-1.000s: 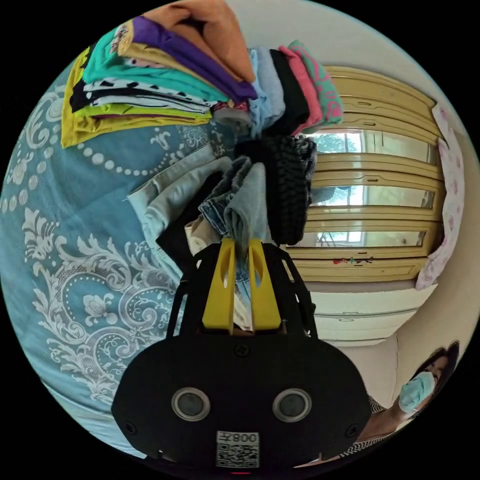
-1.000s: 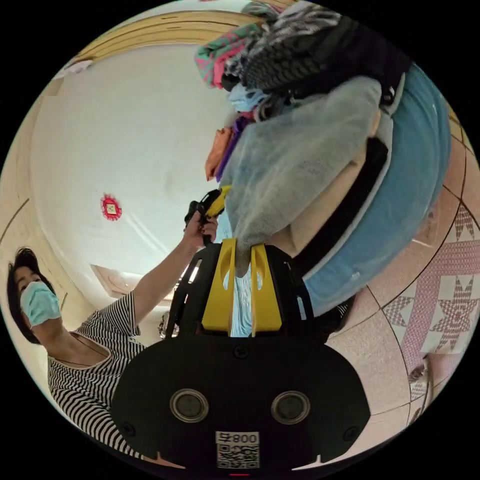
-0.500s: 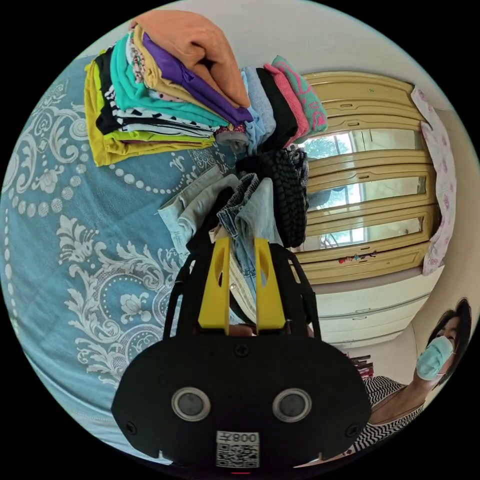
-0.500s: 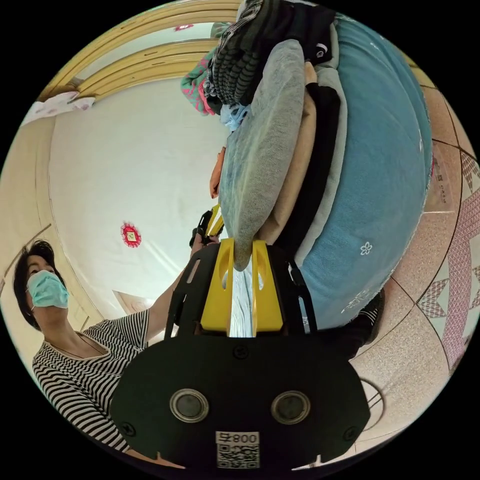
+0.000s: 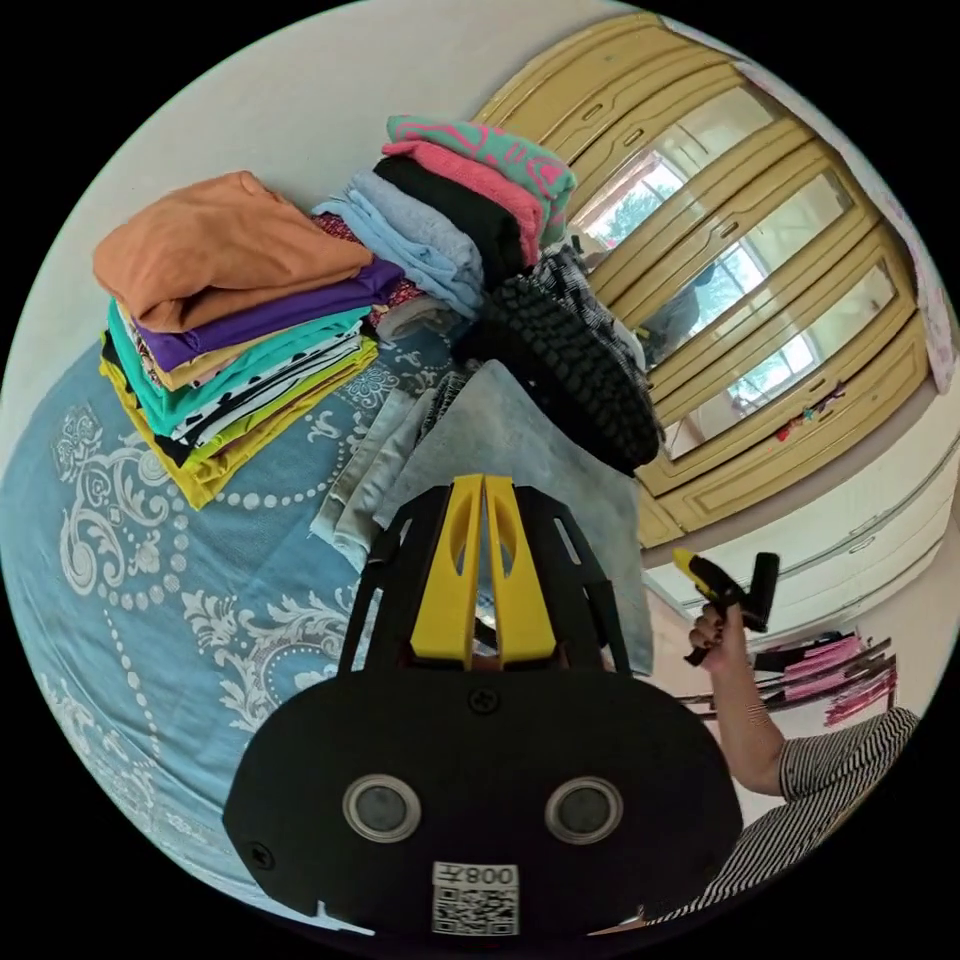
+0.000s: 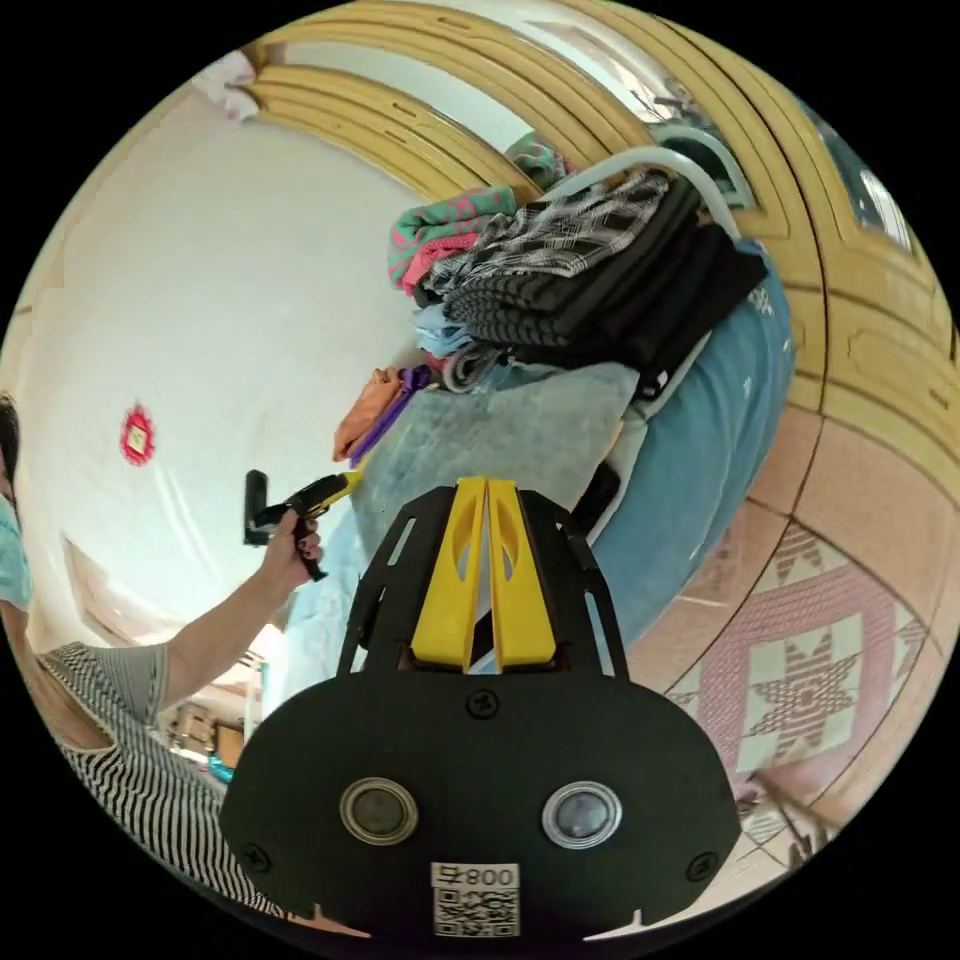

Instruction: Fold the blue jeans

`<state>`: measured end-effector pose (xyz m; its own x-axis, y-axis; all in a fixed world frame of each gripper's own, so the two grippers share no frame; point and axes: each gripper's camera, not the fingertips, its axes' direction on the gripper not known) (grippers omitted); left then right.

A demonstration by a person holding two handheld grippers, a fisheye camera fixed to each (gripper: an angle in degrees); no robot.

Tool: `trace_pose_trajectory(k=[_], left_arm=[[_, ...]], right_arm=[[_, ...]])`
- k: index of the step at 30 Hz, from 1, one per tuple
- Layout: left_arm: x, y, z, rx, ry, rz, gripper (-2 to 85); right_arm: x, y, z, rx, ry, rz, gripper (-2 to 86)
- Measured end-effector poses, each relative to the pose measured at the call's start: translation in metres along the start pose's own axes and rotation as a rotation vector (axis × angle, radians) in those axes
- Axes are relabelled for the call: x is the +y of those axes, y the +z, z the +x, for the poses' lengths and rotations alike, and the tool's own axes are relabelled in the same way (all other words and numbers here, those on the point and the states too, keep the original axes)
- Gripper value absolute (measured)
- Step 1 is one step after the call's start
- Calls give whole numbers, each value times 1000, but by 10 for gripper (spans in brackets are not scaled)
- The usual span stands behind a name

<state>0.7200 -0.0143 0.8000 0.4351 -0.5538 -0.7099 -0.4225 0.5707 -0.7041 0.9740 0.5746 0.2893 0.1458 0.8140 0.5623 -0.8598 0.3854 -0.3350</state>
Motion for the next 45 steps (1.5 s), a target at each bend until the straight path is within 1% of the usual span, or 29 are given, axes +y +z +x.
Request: trace_pose_trajectory(k=[2, 5, 8, 9, 11, 13, 15, 17, 19, 21, 22, 23, 26, 28, 30, 33, 34, 35, 36, 38, 41, 43, 45], left_arm=[[-3, 20, 8, -75, 27, -30, 2], [-6, 35, 18, -140, 73, -38, 1], [-11, 46, 31, -197, 122, -60, 1], [-12, 48, 34, -207, 130, -65, 0], [-14, 52, 41, -220, 146, -77, 0], [-13, 53, 46, -227, 158, -79, 1], [-11, 53, 51, -243, 180, -72, 1], [-6, 56, 59, -288, 226, -64, 1], [-3, 59, 62, -317, 249, -58, 1], [1, 60, 62, -329, 258, -45, 1], [5, 61, 60, -329, 262, -31, 2], [8, 62, 57, -338, 263, -32, 2], [13, 64, 48, -331, 248, -21, 2], [16, 62, 44, -325, 242, -22, 2], [19, 59, 39, -318, 238, -28, 1], [27, 43, 27, -229, 207, 2, 1], [34, 32, 20, -114, 188, 43, 1], [43, 21, 11, 8, 184, 82, 1], [48, 17, 7, 51, 178, 90, 1], [71, 1, -8, 115, 177, 90, 1], [109, -14, -31, 192, 142, 50, 1], [135, -21, -48, 241, 83, 21, 1], [162, -30, -63, 255, 24, 3, 1]], right_arm=[[-22, 20, -17, 188, -38, -60, 1], [-24, 52, -30, 300, -43, -189, 1], [-16, 51, -57, 350, -83, -179, 1], [-15, 48, -63, 345, -82, -177, 1], [-12, 31, -98, 241, -159, -98, 1], [-12, 27, -132, 230, -240, -55, 1], [-15, 34, -165, 236, -319, -53, 1], [-20, 56, -205, 171, -407, -104, 2], [-22, 80, -231, 153, -451, -156, 2], [-19, 110, -252, 174, -495, -253, 2], [-13, 132, -261, 190, -500, -349, 3], [-4, 151, -270, 266, -511, -406, 3], [14, 153, -294, 347, -571, -367, 3], [21, 152, -303, 352, -574, -366, 4], [25, 148, -308, 315, -550, -372, 4], [32, 135, -315, 244, -513, -370, 3], [34, 125, -319, 210, -498, -355, 4], [37, 110, -323, 177, -496, -299, 5], [37, 103, -325, 172, -498, -262, 6], [34, 75, -332, 220, -501, -118, 12], [18, 52, -341, 329, -487, 5, 33], [8, 45, -345, 388, -481, 44, 75], [-1, 43, -351, 436, -472, 60, 96]])
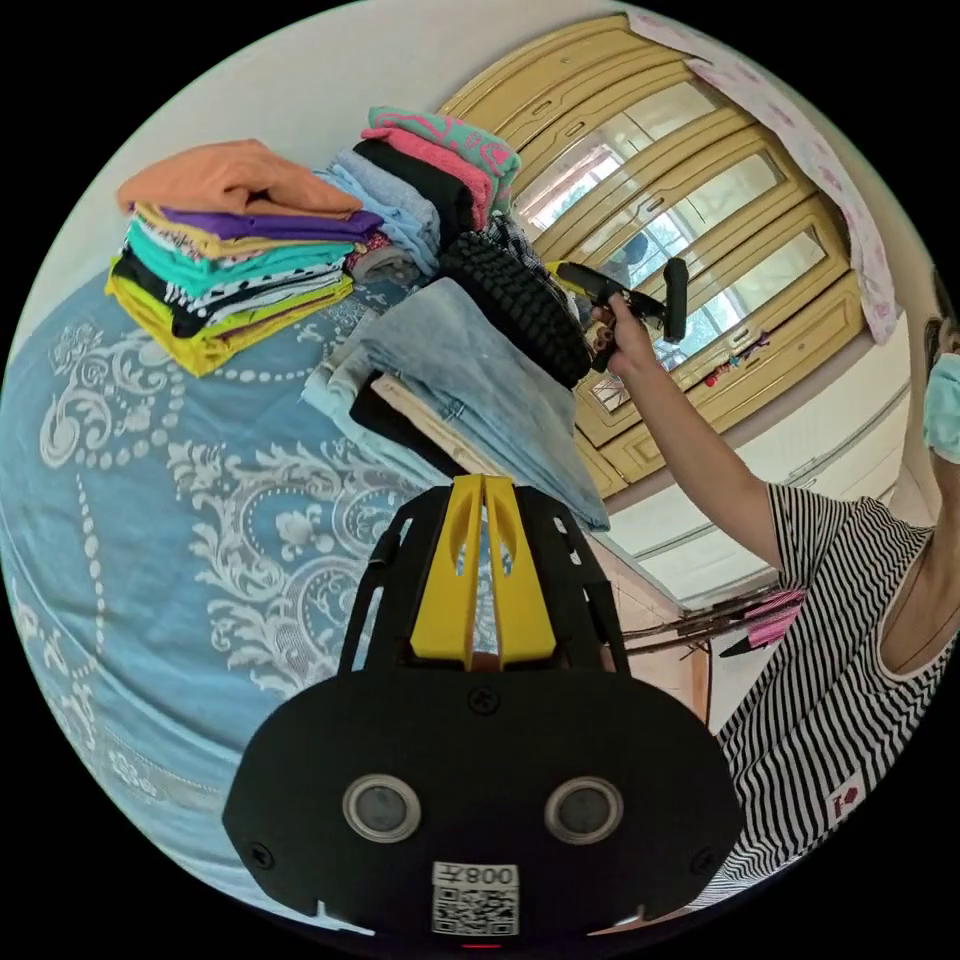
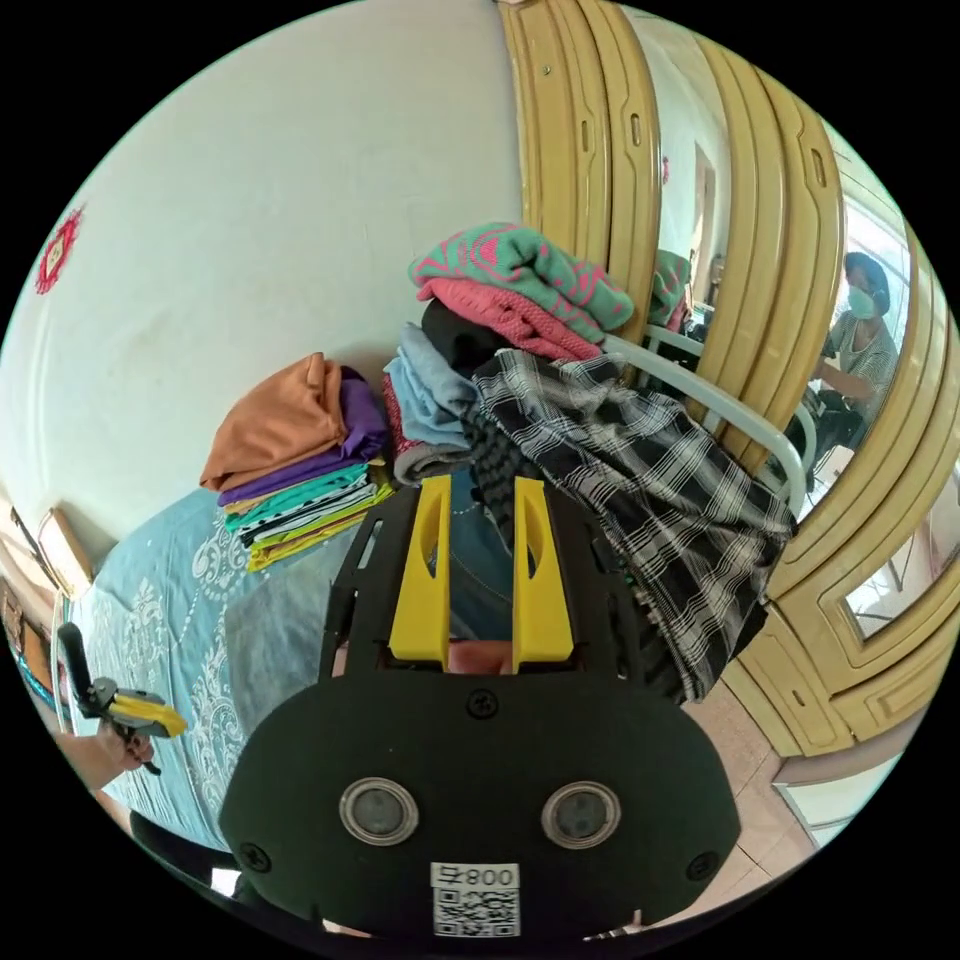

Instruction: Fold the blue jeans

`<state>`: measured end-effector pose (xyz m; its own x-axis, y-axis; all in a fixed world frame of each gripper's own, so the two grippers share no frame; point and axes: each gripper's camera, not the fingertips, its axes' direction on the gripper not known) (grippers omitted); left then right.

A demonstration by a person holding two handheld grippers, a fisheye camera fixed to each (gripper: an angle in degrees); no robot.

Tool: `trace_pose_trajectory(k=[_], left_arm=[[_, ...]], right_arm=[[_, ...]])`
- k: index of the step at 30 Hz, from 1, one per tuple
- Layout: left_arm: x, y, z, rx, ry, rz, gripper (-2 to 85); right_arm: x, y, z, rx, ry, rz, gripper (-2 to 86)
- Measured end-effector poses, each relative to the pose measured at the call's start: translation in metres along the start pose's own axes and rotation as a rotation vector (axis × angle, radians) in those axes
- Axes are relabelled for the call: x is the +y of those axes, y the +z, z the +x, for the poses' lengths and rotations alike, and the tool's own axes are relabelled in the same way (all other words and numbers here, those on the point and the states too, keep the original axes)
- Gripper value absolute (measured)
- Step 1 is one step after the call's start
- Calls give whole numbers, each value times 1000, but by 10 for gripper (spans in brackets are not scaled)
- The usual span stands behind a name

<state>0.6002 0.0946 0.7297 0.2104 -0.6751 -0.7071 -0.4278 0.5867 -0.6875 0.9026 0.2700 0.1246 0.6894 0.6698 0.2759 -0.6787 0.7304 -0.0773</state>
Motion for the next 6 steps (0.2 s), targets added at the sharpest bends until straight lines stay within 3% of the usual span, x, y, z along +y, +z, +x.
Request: trace_pose_trajectory(k=[6], left_arm=[[87, -32, -35, 38, -278, -54, 1]], right_arm=[[-11, 3, -23, 125, -20, -32, 108]])
